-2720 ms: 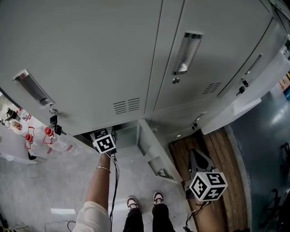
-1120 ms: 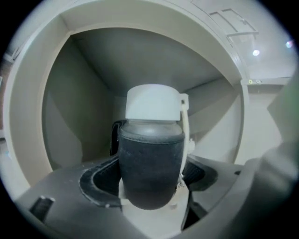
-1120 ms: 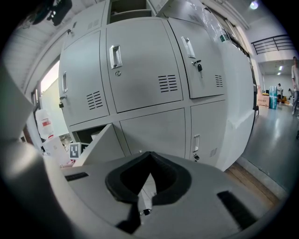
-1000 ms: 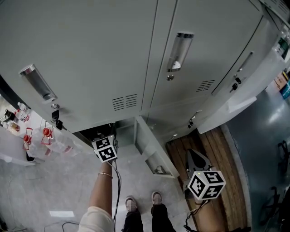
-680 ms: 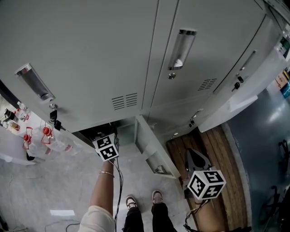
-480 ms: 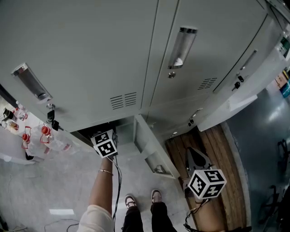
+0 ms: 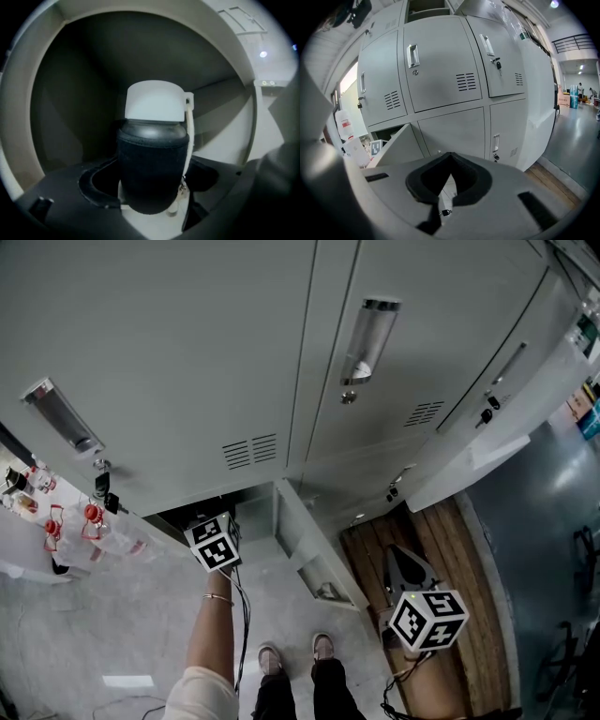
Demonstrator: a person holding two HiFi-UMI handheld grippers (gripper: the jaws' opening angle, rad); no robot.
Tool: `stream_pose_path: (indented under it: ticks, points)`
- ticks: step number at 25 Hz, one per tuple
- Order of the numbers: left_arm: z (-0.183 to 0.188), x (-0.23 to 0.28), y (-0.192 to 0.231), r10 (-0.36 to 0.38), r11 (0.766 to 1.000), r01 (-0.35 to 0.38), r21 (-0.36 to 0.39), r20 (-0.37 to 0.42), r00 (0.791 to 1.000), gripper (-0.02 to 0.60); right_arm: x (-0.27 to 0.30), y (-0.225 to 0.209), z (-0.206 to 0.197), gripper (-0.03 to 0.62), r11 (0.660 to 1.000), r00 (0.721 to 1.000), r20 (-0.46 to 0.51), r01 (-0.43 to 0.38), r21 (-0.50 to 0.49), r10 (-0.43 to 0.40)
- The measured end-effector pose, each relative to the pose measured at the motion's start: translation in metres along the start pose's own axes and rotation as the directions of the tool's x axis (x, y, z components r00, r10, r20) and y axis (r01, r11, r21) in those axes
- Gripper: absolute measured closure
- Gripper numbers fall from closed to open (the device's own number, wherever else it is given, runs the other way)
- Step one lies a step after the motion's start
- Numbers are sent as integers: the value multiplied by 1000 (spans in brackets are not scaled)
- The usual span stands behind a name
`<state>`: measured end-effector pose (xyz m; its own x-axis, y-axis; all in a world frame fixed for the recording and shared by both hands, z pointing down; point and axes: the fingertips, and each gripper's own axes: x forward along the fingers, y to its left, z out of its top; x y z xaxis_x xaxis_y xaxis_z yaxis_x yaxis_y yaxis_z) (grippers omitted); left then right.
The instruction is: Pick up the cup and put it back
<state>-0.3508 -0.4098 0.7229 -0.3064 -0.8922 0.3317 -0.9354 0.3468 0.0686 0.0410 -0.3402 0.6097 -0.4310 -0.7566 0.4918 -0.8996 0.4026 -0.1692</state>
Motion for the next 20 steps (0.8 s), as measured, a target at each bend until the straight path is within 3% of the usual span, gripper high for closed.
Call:
stream_pose_path:
  ticks: [7, 20]
  points:
    - [0, -39, -19, -69, 998, 69, 7, 32, 997, 197, -10, 0, 5, 603, 1000, 1000, 12, 4, -5, -4]
    - [19, -162, -48, -184, 983, 184, -2, -31, 982, 196, -48, 19, 49, 602, 1000, 997, 73, -13, 7, 12]
